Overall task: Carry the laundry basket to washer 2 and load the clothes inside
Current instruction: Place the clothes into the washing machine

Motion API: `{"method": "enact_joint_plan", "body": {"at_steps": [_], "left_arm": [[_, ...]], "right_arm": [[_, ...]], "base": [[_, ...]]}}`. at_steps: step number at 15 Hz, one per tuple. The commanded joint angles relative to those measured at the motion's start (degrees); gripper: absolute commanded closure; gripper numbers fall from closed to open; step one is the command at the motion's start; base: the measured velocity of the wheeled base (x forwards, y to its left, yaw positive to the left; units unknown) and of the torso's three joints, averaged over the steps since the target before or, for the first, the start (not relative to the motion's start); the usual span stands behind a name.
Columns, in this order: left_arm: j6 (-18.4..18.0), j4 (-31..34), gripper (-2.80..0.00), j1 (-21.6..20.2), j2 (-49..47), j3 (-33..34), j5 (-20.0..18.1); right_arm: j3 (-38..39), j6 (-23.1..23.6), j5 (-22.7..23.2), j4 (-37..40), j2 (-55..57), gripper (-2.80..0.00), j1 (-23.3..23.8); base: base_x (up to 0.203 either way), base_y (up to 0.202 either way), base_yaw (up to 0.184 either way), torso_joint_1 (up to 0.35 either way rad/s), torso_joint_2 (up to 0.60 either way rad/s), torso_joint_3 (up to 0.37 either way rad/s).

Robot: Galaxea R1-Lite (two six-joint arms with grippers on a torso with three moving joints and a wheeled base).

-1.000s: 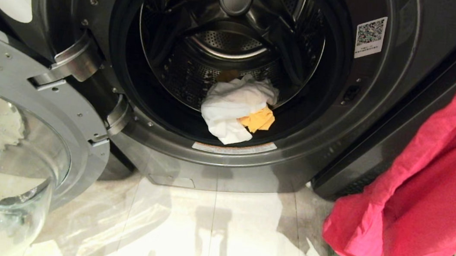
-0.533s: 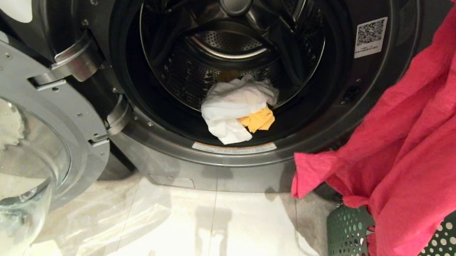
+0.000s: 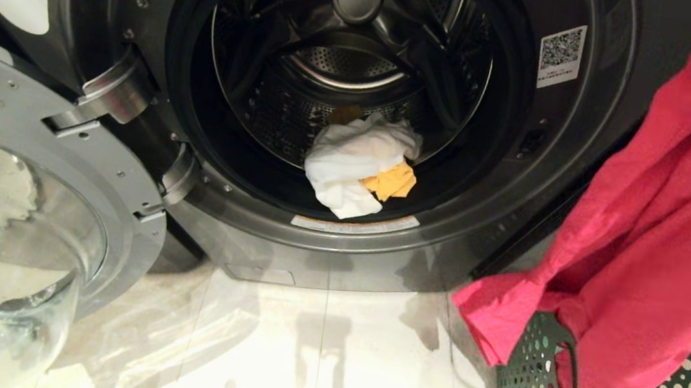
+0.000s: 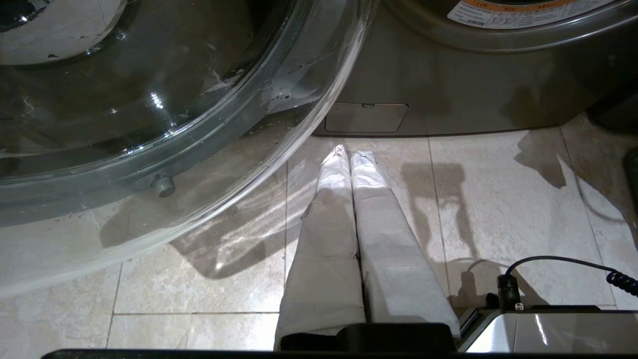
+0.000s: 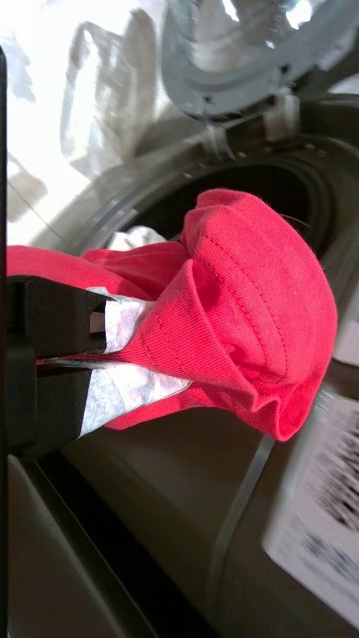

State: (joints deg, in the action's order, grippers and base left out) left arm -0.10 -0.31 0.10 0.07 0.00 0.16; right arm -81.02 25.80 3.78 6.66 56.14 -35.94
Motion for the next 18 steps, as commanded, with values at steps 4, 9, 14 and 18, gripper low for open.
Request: {"method": "enact_joint_plan", "body": {"at_steps": [4,9,14,18], "left_arm": [[0.01,-0.04,0.00,-0.01,0.01,0.00,0.02],[0.01,-0.04,0.00,-0.01,0.01,0.00,0.02],[0.01,-0.04,0.00,-0.01,0.01,-0.08,0.02],[0.01,-0.04,0.00,-0.01,0.01,0.00,0.02]], "right_arm": [[-11.40,0.28,0.47,0.13,4.50,0.00,-3.45],[-20.12,1.85,0.02,-1.36,10.38,0.00,-10.13],[-21.20,2.07,-0.44,-14.50,18.32,0.00,-10.96],[-21.53,2.18,-1.79,-27.38,25.10,0.00,-11.10]], "base": [[0.000,0.000,0.000,0.000,0.00,0.000],[0.000,0.000,0.000,0.000,0.00,0.000],[0.000,0.000,0.000,0.000,0.00,0.000],[0.000,0.000,0.000,0.000,0.00,0.000]]}}
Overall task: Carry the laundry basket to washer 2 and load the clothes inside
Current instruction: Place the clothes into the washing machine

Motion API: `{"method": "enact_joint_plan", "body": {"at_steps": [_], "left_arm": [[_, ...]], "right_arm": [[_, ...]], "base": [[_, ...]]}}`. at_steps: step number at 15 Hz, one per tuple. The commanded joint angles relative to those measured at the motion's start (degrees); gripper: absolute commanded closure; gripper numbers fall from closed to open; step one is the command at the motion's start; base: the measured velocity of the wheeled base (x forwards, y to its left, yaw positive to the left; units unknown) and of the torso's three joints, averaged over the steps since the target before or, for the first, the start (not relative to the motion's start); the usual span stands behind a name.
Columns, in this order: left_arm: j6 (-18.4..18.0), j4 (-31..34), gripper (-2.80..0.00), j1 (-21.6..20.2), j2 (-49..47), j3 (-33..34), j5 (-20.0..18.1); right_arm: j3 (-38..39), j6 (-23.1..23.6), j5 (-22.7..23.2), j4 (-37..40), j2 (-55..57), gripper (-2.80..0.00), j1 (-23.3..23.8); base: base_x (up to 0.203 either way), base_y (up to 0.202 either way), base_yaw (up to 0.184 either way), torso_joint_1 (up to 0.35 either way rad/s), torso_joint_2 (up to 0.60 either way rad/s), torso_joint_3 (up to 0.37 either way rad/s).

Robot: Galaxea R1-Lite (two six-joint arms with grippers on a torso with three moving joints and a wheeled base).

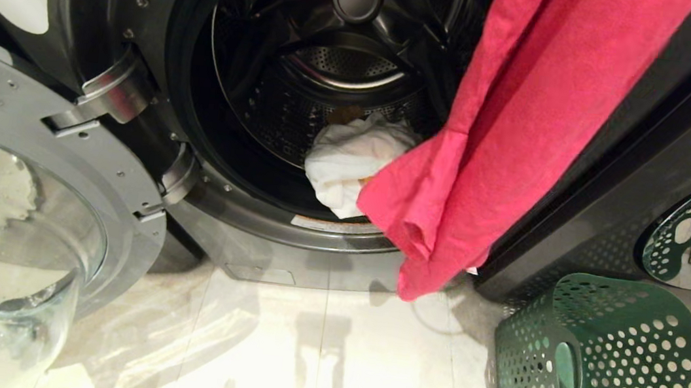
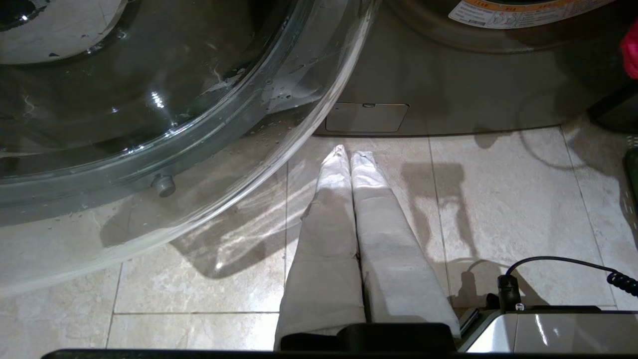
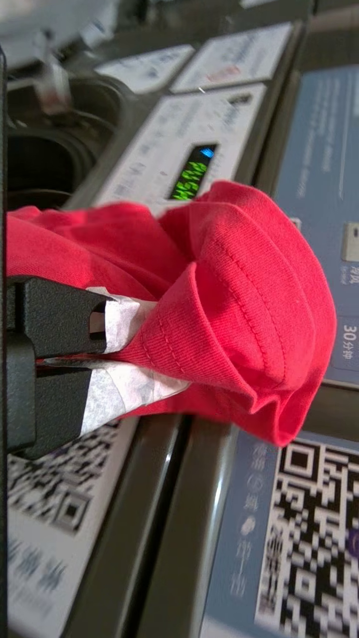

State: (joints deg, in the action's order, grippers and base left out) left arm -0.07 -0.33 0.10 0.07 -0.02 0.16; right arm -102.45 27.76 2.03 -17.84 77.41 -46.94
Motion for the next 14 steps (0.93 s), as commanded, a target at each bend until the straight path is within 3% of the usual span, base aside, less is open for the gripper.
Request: {"method": "enact_joint_plan", "body": {"at_steps": [1,6,11,14], "left_arm": [[-0.01,-0.02,0.00,-0.01,0.01,0.02,0.02],[-0.01,-0.02,0.00,-0.01,0.01,0.02,0.10],[-0.01,-0.02,0.00,-0.01,0.01,0.01,0.02],[-0.01,-0.02,0.00,-0.01,0.01,0.02,0.02]], "right_arm": [[0.03,0.84,-0.06,-6.19,5.34,0.00,-0.15],[0.93,5.01,0.17,-17.84,10.92,0.00,-1.13],[4.42,6.15,0.17,-17.59,8.59,0.00,-3.78],[10.91,7.15,0.24,-17.50,5.48,0.00,-6.03]], "base": [[0.000,0.000,0.000,0.000,0.00,0.000],[0.000,0.000,0.000,0.000,0.00,0.000],[0.000,0.000,0.000,0.000,0.00,0.000],[0.000,0.000,0.000,0.000,0.00,0.000]]}}
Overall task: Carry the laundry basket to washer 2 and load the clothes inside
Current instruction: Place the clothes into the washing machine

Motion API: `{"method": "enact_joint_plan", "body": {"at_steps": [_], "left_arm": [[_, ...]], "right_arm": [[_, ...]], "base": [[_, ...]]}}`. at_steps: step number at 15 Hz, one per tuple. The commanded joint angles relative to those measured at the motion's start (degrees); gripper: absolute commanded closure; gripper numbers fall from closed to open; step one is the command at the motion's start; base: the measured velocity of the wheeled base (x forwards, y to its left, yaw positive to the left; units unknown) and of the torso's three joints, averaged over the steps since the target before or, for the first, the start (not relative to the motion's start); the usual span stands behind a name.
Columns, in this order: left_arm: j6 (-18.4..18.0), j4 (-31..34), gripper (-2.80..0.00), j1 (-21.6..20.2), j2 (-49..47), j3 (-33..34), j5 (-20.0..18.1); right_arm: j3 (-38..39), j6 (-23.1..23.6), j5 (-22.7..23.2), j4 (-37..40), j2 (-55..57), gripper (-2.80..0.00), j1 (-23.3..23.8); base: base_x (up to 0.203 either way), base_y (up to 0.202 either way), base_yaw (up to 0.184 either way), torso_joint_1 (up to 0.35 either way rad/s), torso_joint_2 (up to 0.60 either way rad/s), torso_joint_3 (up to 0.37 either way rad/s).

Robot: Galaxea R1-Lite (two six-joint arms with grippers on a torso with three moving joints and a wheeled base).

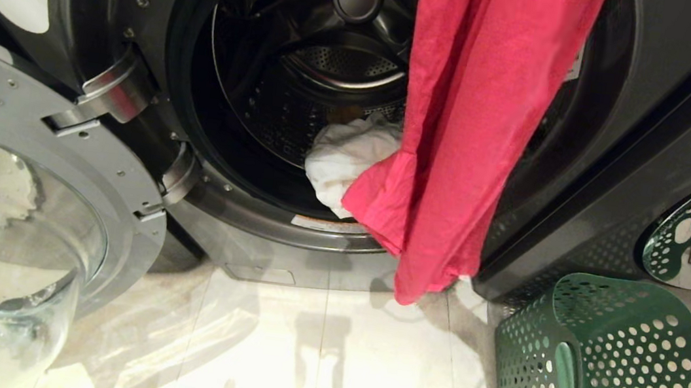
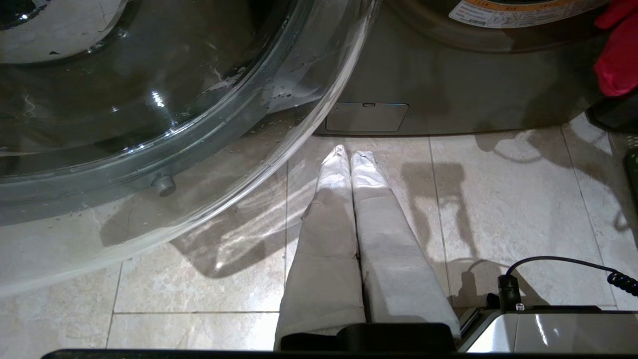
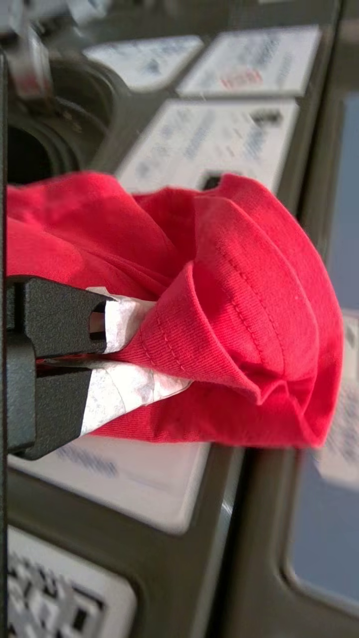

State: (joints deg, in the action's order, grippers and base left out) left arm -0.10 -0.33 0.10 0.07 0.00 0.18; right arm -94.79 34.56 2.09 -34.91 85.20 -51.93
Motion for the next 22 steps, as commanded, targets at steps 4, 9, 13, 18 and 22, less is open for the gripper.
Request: {"method": "enact_joint_plan", "body": {"at_steps": [4,9,13,18,22], "left_arm": [[0.01,-0.02,0.00,-0.01,0.01,0.00,-0.01],[0.01,-0.02,0.00,-0.01,0.01,-0.08,-0.01],[0.01,-0.02,0.00,-0.01,0.01,0.00,0.02],[0.01,-0.02,0.00,-0.01,0.01,-0.07,0.03],[0.01,-0.02,0.00,-0.01,0.01,0.00,-0.01]], "right_arm": [[13.35,2.43,0.21,-0.37,-6.82,0.00,-4.34],[23.74,2.59,-0.09,-1.91,-8.06,0.00,-5.05],[29.99,1.29,-5.09,-3.80,-4.34,0.00,-4.91],[29.58,-9.48,-14.25,-3.35,3.47,0.00,-4.12],[26.03,-15.86,-16.46,-3.30,11.66,0.00,2.02]], "base": [[0.000,0.000,0.000,0.000,0.00,0.000],[0.000,0.000,0.000,0.000,0.00,0.000],[0.000,0.000,0.000,0.000,0.00,0.000],[0.000,0.000,0.000,0.000,0.00,0.000],[0.000,0.000,0.000,0.000,0.00,0.000]]}}
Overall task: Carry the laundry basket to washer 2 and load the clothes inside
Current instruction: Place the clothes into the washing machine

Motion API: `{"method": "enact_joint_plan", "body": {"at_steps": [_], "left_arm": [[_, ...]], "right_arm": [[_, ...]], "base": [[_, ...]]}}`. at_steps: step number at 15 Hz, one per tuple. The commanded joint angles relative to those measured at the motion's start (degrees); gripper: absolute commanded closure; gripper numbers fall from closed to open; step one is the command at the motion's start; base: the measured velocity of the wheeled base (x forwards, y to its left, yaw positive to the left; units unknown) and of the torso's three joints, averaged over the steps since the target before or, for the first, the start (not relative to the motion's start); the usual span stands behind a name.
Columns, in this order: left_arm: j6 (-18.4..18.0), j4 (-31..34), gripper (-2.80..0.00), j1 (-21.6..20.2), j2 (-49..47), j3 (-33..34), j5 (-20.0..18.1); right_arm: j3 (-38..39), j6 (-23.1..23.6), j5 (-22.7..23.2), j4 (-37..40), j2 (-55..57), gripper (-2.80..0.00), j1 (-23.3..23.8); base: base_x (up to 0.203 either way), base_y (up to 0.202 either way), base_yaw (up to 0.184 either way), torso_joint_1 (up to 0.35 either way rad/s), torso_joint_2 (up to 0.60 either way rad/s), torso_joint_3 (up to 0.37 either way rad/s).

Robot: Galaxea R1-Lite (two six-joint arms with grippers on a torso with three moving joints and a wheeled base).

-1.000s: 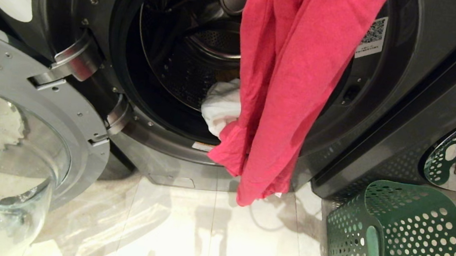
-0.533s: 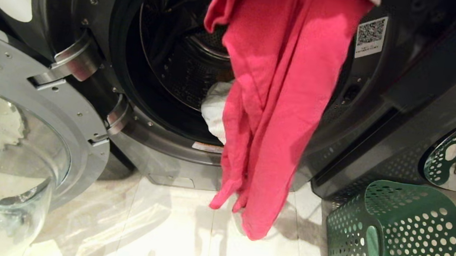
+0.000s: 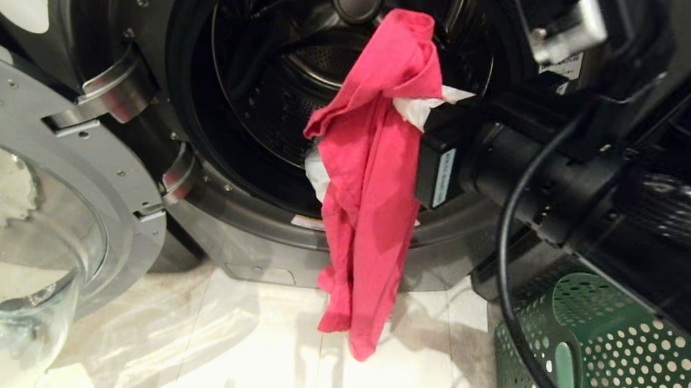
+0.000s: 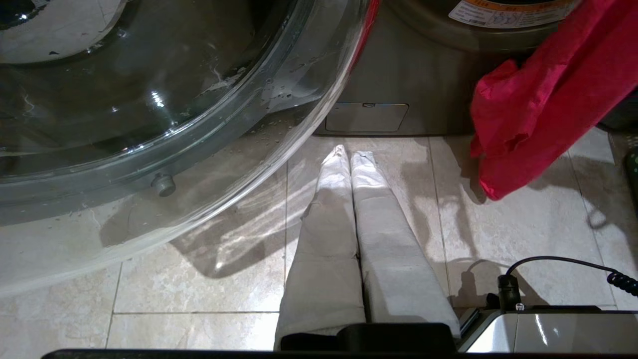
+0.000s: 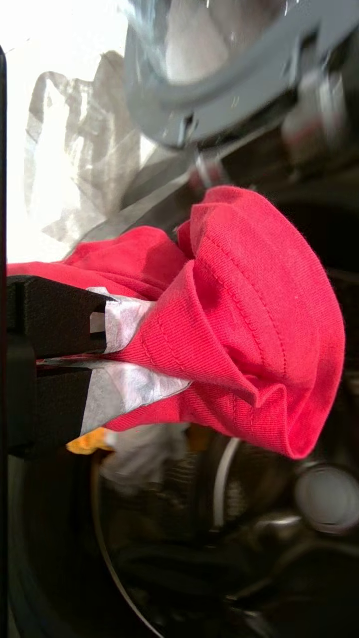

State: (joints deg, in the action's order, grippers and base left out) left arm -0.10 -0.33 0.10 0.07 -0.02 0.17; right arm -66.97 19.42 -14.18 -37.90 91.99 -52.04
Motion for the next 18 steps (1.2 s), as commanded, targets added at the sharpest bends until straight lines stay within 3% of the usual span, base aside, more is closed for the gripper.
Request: {"method": "enact_joint_plan", "body": {"at_steps": [1,11,18], "left_arm": [[0.01,-0.02,0.00,-0.01,0.01,0.02,0.01],[0.01,-0.02,0.00,-0.01,0.01,0.02,0.01],[0.01,-0.02,0.00,-0.01,0.01,0.02,0.01]], "right_arm": [[-4.17,-1.46,-0.50,-0.33,6.98,0.00,3.49],[-43.59,-2.98,-4.70,0.46,36.32,0.00,9.55],[-45.87,-4.84,-4.84,1.85,42.67,0.00,14.40]], "base": [[0.000,0.000,0.000,0.000,0.00,0.000],[0.000,0.000,0.000,0.000,0.00,0.000],[0.000,0.000,0.000,0.000,0.00,0.000]]}}
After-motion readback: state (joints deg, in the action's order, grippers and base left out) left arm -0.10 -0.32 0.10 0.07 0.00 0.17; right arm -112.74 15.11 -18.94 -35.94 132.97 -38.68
